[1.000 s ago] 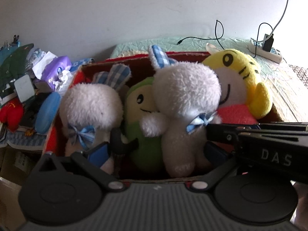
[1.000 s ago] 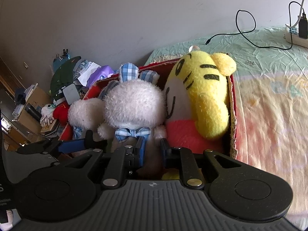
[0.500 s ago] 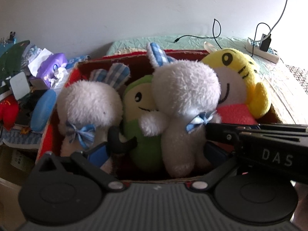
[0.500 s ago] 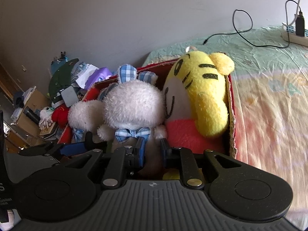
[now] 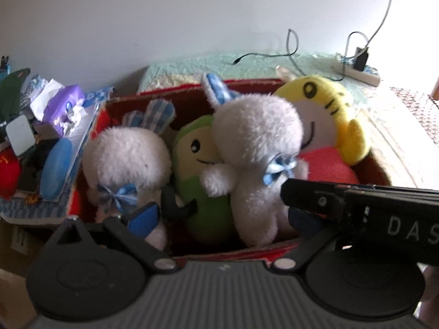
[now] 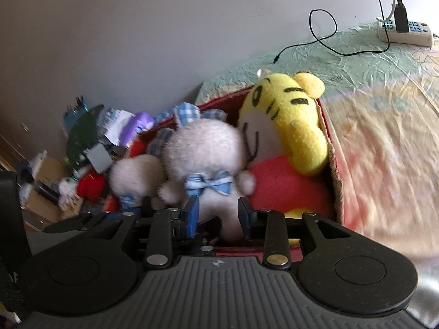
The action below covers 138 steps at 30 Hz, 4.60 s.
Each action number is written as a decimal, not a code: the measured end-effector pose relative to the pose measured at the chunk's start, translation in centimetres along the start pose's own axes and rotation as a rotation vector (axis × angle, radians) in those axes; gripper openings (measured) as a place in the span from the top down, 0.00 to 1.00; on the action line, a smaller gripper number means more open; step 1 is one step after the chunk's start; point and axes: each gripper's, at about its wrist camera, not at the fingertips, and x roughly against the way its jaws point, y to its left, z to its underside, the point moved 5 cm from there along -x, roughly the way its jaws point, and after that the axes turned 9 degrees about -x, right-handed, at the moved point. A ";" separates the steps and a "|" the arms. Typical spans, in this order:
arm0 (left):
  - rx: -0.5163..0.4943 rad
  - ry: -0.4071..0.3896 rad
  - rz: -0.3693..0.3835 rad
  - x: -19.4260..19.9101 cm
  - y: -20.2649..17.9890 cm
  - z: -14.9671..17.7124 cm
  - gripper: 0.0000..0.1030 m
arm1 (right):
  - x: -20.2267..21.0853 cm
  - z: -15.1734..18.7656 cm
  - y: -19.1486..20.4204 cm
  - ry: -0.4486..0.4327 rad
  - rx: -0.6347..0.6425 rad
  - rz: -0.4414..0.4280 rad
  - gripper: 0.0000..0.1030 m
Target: Organize objects
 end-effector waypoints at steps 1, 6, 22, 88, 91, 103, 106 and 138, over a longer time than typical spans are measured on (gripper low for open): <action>-0.010 -0.012 -0.002 0.6 0.1 -0.1 0.01 | 0.5 0.0 0.2 -0.017 0.009 0.002 0.67; -0.042 -0.033 0.008 2.1 -0.3 -0.4 0.01 | 2.9 0.0 -0.1 -0.101 0.006 0.039 0.64; -0.163 -0.141 0.062 5.6 -8.0 -3.4 0.00 | 10.4 -1.6 -7.0 -0.281 -0.026 0.396 0.61; -0.092 0.019 0.042 5.3 -6.5 -1.2 0.00 | 9.6 -0.9 -5.4 -0.201 0.050 0.524 0.22; -0.043 0.031 0.002 5.1 -4.3 -0.9 0.00 | 8.2 -1.1 -3.7 -0.183 0.090 0.490 0.19; 0.073 0.064 -0.134 4.3 2.7 0.1 0.00 | 4.1 -1.5 2.8 -0.153 0.238 0.419 0.13; 0.085 0.072 -0.135 4.0 3.4 0.1 0.00 | 3.6 -1.5 3.5 -0.148 0.249 0.396 0.13; 0.121 0.066 -0.115 1.3 5.6 0.2 0.09 | 0.1 -1.4 3.3 -0.098 0.245 0.398 0.14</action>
